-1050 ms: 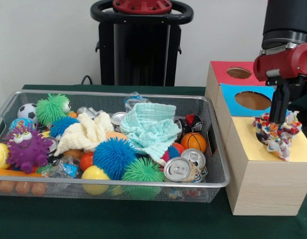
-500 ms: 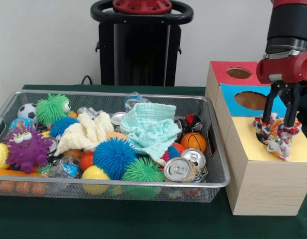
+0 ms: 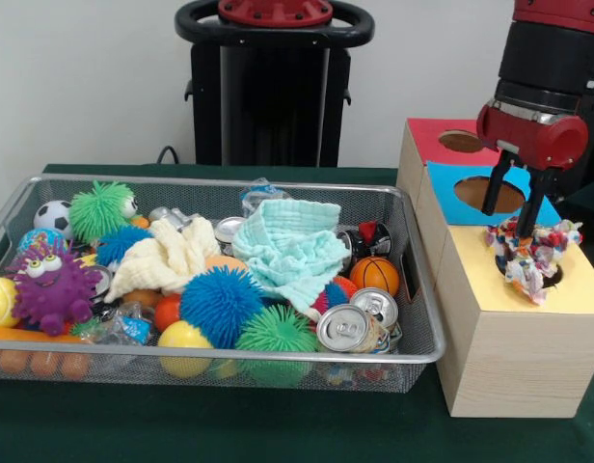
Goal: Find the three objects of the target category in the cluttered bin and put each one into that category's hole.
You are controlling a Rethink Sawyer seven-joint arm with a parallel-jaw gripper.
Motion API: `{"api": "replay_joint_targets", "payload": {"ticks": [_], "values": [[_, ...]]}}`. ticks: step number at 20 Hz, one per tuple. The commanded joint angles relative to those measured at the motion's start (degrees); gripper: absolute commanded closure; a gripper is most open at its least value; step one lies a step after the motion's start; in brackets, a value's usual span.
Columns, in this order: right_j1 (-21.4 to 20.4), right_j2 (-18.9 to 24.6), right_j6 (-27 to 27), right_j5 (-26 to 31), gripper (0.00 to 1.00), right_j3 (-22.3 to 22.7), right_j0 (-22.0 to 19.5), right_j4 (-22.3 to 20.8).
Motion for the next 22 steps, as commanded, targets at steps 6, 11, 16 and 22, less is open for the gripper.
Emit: {"api": "replay_joint_targets", "payload": {"ticks": [6,11,16,22], "values": [[3.34,-0.44,16.12,5.16,0.0,-2.34,-1.23,-1.19],[1.12,2.52,14.94,0.22,0.0,-0.34,-2.11,0.96],[-1.1,4.57,13.5,-4.16,0.0,1.05,-2.98,1.66],[-4.68,10.41,11.97,-11.36,0.0,4.31,-5.86,1.69]]}}
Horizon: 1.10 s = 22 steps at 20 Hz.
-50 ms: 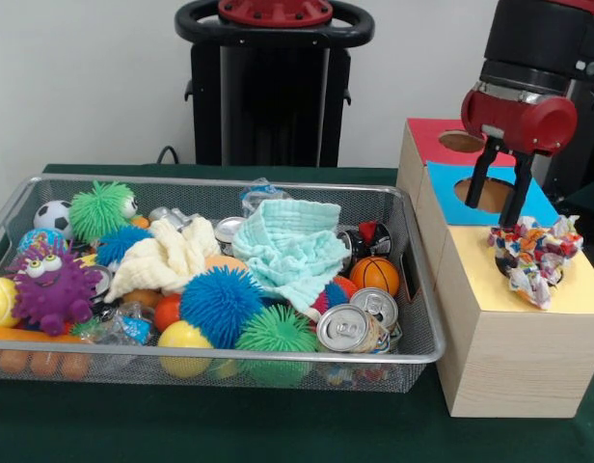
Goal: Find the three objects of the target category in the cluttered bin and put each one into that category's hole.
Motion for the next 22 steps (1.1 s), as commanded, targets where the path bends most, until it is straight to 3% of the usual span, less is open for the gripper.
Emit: {"api": "replay_joint_targets", "payload": {"ticks": [1,11,18,22], "values": [[-3.1,12.08,11.57,-7.51,0.0,4.94,-4.3,1.98],[-3.39,13.42,11.82,-9.24,0.0,4.61,-5.31,0.44],[-5.88,22.62,16.95,-17.38,0.0,8.56,-9.23,0.27],[-5.96,22.94,17.08,-17.57,0.0,8.99,-9.13,0.86]]}}
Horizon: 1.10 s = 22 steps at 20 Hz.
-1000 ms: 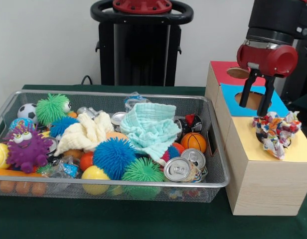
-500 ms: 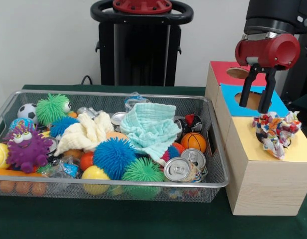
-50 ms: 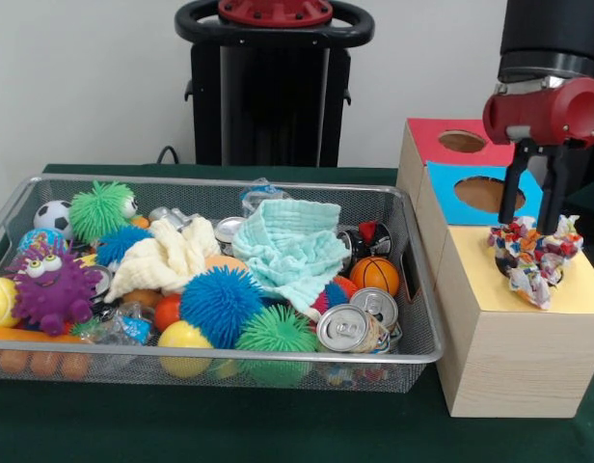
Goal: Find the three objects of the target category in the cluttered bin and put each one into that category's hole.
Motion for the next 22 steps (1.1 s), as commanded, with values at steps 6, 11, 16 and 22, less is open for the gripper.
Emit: {"api": "replay_joint_targets", "payload": {"ticks": [6,11,16,22], "values": [[0.56,11.99,16.32,-4.69,0.0,7.55,-3.19,1.56],[4.61,5.39,13.85,3.67,0.0,4.68,0.74,3.74],[7.15,2.99,12.94,7.52,0.0,2.9,1.35,2.61],[9.2,0.44,13.84,11.02,0.0,1.12,2.56,1.81]]}}
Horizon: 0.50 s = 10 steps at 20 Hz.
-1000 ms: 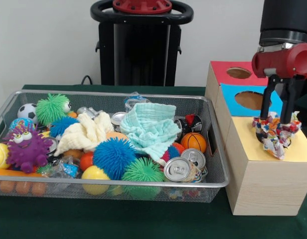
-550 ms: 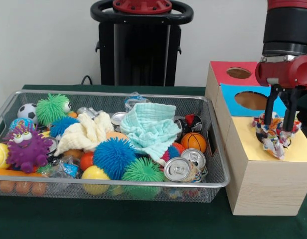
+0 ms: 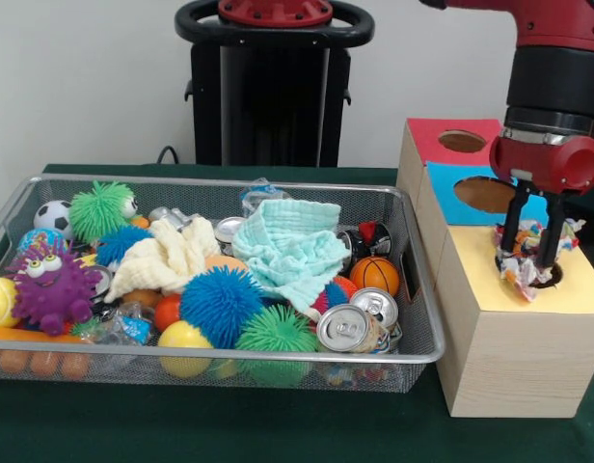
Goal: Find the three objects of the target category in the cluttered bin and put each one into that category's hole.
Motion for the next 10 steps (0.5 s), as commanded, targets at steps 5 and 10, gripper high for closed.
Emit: {"api": "replay_joint_targets", "payload": {"ticks": [5,10], "values": [[5.8,-1.36,14.02,11.0,0.0,-0.75,0.52,0.82],[6.12,-1.47,13.48,10.17,0.0,-0.81,0.64,0.72]]}}
